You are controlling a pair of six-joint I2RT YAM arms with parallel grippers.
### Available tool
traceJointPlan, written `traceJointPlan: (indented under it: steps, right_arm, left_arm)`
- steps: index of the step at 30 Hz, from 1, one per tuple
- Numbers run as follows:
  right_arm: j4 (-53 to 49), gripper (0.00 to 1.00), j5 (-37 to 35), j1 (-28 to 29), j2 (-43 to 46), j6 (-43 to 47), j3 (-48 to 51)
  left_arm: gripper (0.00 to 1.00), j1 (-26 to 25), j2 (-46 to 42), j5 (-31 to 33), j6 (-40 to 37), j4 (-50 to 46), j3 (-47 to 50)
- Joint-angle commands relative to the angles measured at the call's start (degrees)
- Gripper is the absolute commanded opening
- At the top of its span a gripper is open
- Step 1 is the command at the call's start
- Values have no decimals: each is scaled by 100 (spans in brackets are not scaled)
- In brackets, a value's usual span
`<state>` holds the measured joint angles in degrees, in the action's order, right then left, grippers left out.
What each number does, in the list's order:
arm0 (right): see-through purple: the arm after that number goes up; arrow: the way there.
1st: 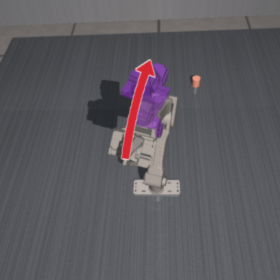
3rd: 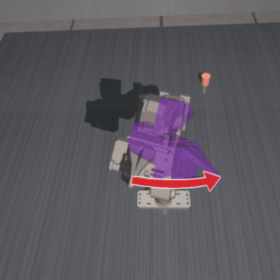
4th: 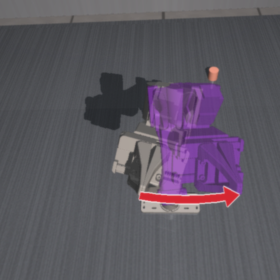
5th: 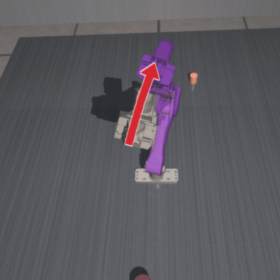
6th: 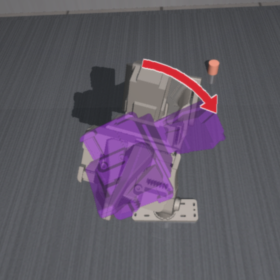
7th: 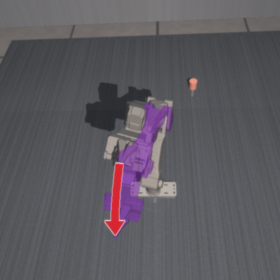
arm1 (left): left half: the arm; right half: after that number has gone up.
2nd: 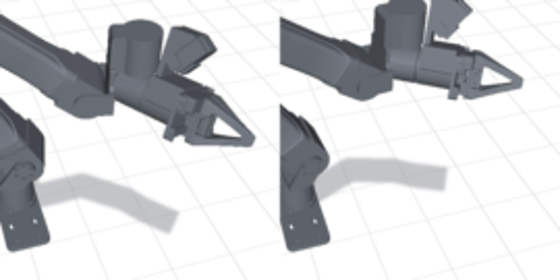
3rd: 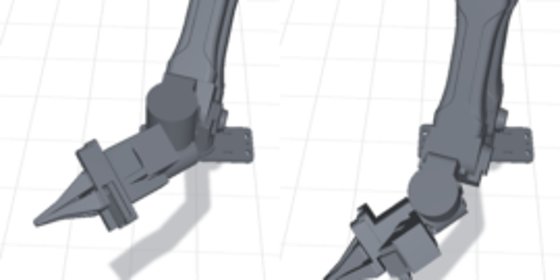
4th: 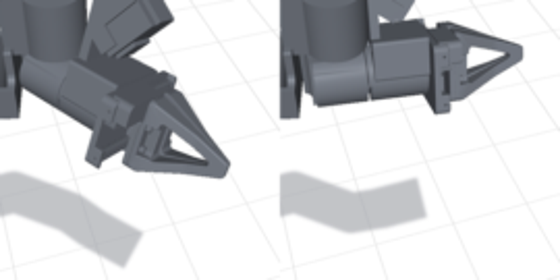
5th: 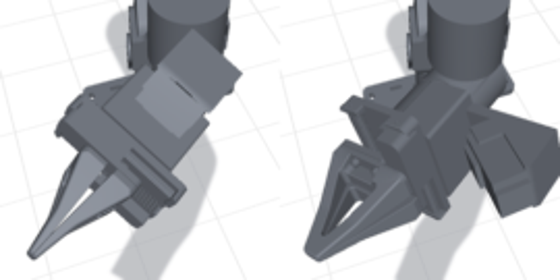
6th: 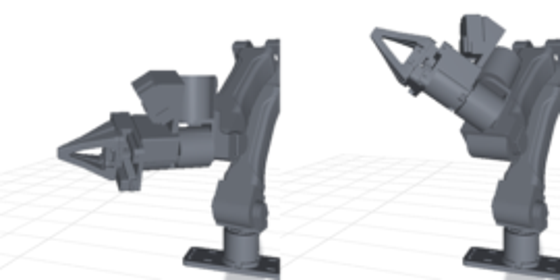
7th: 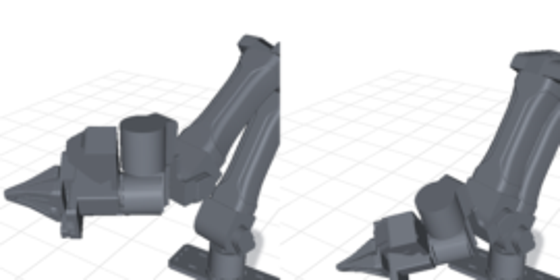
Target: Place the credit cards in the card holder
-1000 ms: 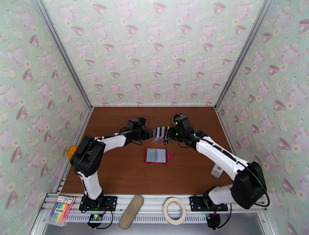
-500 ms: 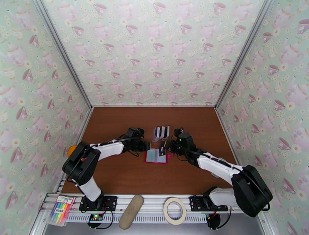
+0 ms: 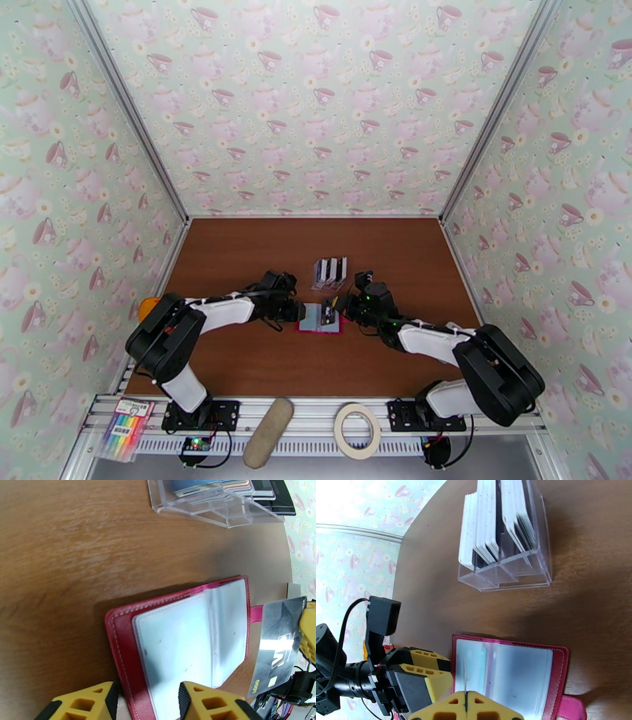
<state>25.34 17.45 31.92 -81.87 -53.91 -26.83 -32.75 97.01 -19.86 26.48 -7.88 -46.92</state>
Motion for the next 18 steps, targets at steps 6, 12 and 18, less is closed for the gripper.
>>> traceJointPlan:
  steps: [6,12,18]
  right_arm:
    - [733,0,92,60,-497,-198,123]
    - [1147,0,142,59,-888,-299,142]
    - [1414,0,158,59,-1138,-366,163]
  left_arm:
    - [41,-93,-77,157,-59,-11,231]
    - [34,-114,-22,157,-30,32,314]
    - [31,-118,-6,144,45,119,420]
